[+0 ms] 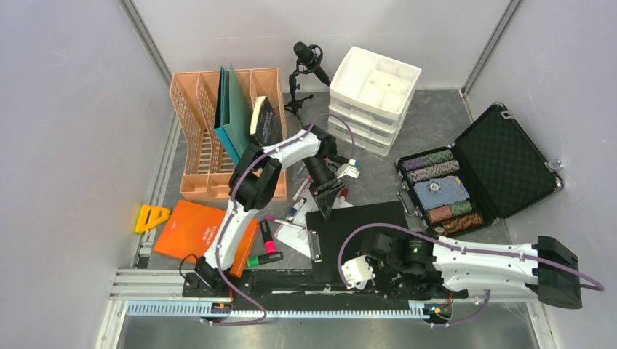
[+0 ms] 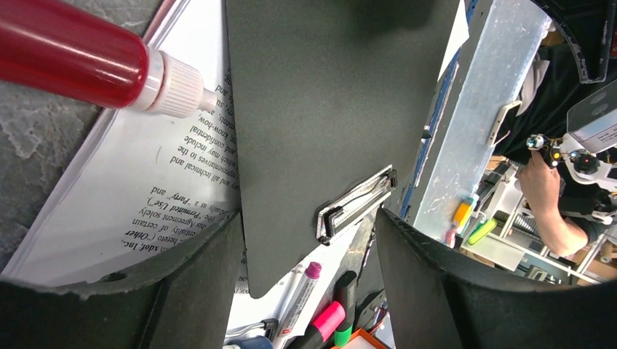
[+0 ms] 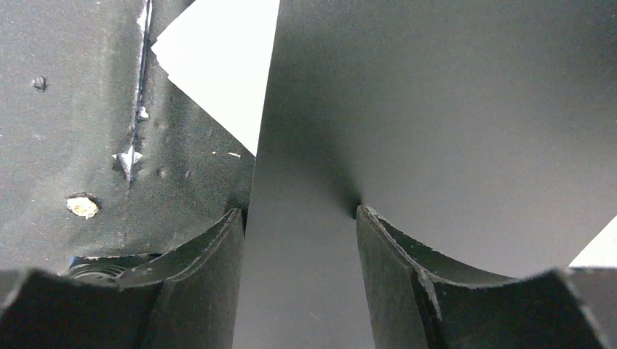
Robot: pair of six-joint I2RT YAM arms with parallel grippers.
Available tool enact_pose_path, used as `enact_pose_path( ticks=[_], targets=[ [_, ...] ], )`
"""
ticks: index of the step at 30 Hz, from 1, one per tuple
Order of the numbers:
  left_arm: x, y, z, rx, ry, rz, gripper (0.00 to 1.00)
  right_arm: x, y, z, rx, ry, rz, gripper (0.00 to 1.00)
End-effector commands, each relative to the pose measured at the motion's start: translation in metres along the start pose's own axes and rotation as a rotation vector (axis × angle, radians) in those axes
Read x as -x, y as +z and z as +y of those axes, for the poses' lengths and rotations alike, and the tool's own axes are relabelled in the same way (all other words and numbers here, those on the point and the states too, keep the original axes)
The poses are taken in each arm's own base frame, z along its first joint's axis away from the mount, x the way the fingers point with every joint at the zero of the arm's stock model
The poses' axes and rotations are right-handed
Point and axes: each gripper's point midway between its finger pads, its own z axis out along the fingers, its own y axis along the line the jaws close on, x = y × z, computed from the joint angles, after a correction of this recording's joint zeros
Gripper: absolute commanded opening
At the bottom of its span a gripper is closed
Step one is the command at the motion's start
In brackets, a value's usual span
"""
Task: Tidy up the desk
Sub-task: Pick up the folder from the center of the board.
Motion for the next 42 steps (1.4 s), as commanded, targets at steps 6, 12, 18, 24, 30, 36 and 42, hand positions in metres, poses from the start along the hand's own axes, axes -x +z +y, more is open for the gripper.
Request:
enact_pose_path(
  ticks=[6, 12, 18, 24, 30, 36, 42],
  targets=[
    [0.006, -0.003, -0.02, -0.069, -0.034, -0.005, 0.68, -0.017, -0.021, -0.111, -0.604, 0.018, 0.116, 0.54],
    [0.009, -0.007, -0.034, -0.109, -0.034, -0.037, 0.63, -0.02, -0.024, -0.115, -0.637, 0.051, 0.115, 0.52],
    [0.007, -0.004, -0.041, -0.138, -0.063, -0.05, 0.59, -0.02, -0.028, -0.119, -0.661, 0.082, 0.1, 0.51],
    [0.005, 0.0, -0.042, -0.148, -0.089, -0.049, 0.51, -0.021, -0.027, -0.12, -0.667, 0.092, 0.099, 0.5],
    [0.005, -0.001, -0.046, -0.146, -0.09, -0.058, 0.44, -0.021, -0.027, -0.122, -0.673, 0.1, 0.096, 0.49],
    [0.006, -0.002, -0.048, -0.135, -0.102, -0.07, 0.39, -0.021, -0.03, -0.124, -0.683, 0.112, 0.095, 0.49],
    [0.007, 0.003, -0.057, -0.152, -0.11, -0.071, 0.25, -0.02, -0.033, -0.127, -0.692, 0.117, 0.087, 0.49]
  ],
)
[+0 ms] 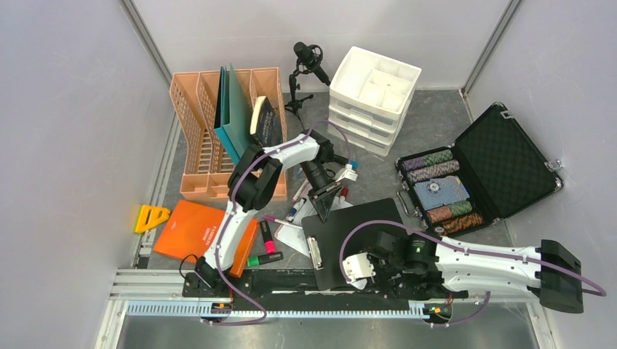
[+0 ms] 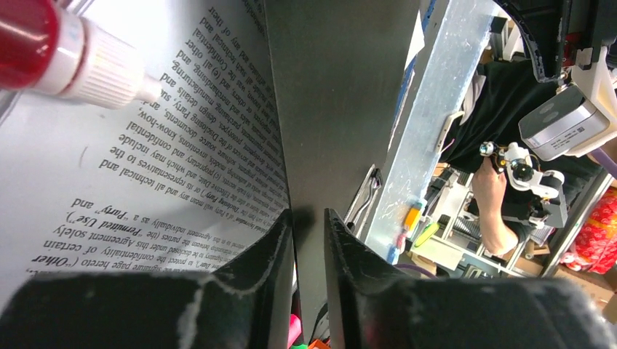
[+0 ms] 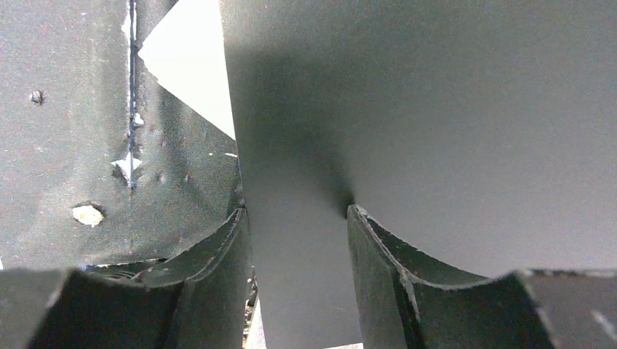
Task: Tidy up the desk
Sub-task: Pick up the folder from the center of the board.
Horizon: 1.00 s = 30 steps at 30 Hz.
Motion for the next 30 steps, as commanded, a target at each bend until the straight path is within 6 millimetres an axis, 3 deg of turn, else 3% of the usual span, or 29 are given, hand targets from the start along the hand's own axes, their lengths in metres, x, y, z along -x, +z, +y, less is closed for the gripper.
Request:
enact_pose_path(
  ticks=[1, 5, 11, 16, 19, 23, 30],
  targets=[
    [0.012, -0.005, -0.043, -0.058, 0.015, -0.058, 0.21, -0.003, -0.032, -0.13, -0.682, 0.023, 0.068, 0.49],
    [0.01, -0.009, -0.048, -0.047, 0.015, -0.055, 0.03, 0.004, -0.036, -0.13, -0.669, 0.012, 0.032, 0.53],
    [0.001, -0.028, -0.066, 0.001, 0.027, -0.008, 0.02, 0.032, -0.044, -0.121, -0.57, -0.065, -0.093, 0.83],
    [-0.004, -0.047, -0.076, 0.101, 0.06, 0.013, 0.02, 0.054, -0.068, -0.124, -0.553, -0.11, -0.172, 0.95],
    [0.0, -0.061, -0.086, 0.147, 0.087, -0.002, 0.02, 0.063, -0.09, -0.136, -0.59, -0.099, -0.198, 0.94],
    [0.009, -0.074, -0.099, 0.189, 0.125, -0.045, 0.02, 0.086, -0.135, -0.153, -0.619, -0.084, -0.299, 0.92],
    [0.02, -0.094, -0.119, 0.246, 0.185, -0.115, 0.02, 0.103, -0.2, -0.173, -0.708, -0.026, -0.4, 0.92]
  ],
)
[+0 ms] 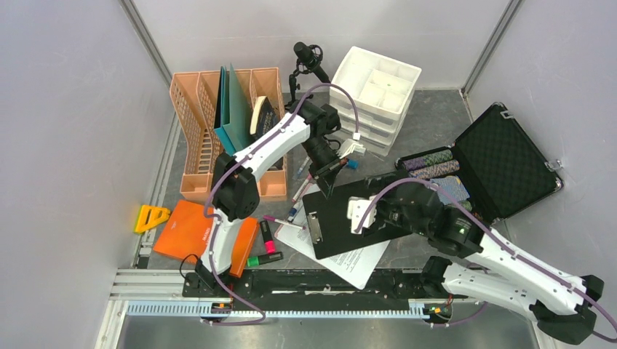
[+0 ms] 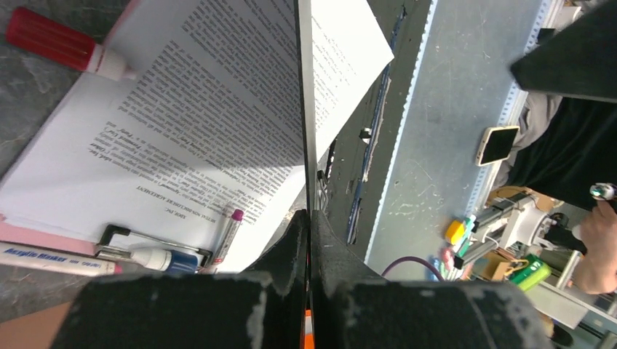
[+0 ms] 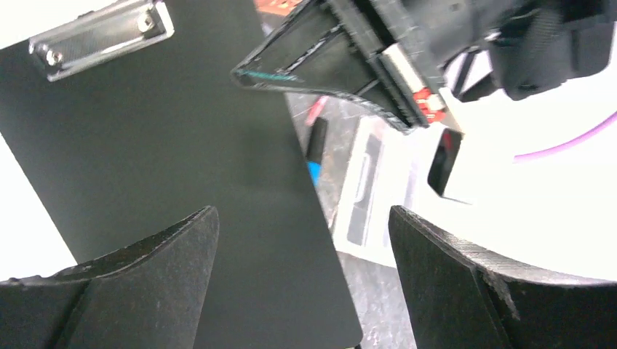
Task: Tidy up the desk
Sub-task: Pick up the folder from the center of the board.
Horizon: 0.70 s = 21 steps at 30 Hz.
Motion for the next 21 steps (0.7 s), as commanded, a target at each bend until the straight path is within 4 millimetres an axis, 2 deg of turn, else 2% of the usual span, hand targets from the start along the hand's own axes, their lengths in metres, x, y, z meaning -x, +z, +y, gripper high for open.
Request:
enact_pose_path(
  ticks=[1, 7, 16, 21],
  targets=[
    [0.002, -0.031, -0.034, 0.036, -0.006, -0.028, 0.02, 0.02, -0.018, -0.031, -0.07, 0.027, -0.047, 0.92],
    [0.005, -0.053, -0.046, 0.119, 0.045, -0.068, 0.02, 0.021, -0.037, -0.068, -0.197, 0.108, -0.018, 0.9],
    [0.01, -0.098, -0.055, 0.335, 0.129, -0.135, 0.02, 0.015, -0.052, -0.104, -0.333, 0.235, 0.025, 0.88],
    [0.0, -0.114, -0.051, 0.457, 0.154, -0.11, 0.02, 0.016, -0.059, -0.124, -0.377, 0.274, 0.058, 0.88]
  ],
)
